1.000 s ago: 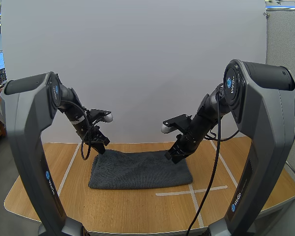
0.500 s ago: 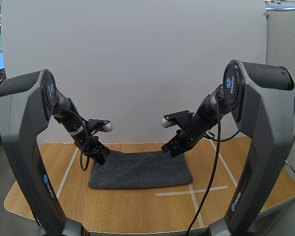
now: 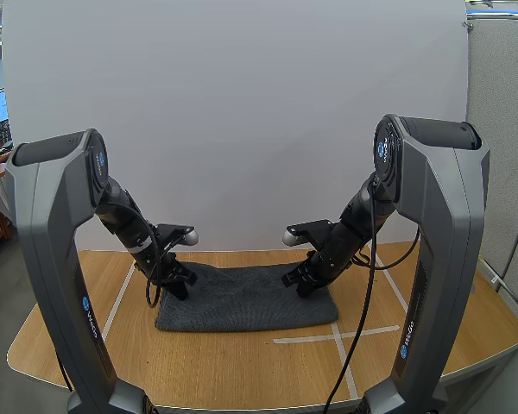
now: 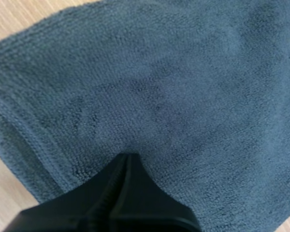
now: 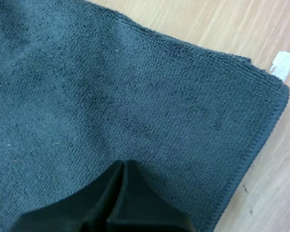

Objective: Fold the towel

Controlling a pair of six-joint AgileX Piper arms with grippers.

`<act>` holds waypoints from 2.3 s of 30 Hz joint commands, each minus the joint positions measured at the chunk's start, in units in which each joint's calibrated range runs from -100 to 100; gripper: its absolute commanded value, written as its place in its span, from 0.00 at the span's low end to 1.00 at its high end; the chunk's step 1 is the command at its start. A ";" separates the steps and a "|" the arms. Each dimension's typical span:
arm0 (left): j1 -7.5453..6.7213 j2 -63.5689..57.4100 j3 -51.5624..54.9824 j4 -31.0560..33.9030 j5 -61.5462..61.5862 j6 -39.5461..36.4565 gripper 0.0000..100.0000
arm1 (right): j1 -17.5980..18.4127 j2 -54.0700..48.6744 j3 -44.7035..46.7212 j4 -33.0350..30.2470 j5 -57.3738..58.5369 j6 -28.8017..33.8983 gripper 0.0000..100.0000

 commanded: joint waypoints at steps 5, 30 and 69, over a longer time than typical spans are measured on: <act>0.09 2.15 0.20 3.94 -0.77 -2.30 0.00 | -0.25 -0.11 0.46 -7.13 -2.48 2.41 0.00; 4.26 -14.88 0.20 1.31 9.51 0.13 0.00 | -2.81 -15.18 0.46 -5.47 5.74 4.24 0.00; 12.41 -16.66 0.35 -7.05 22.07 4.38 1.00 | -7.68 1.05 0.46 9.16 5.79 -0.60 1.00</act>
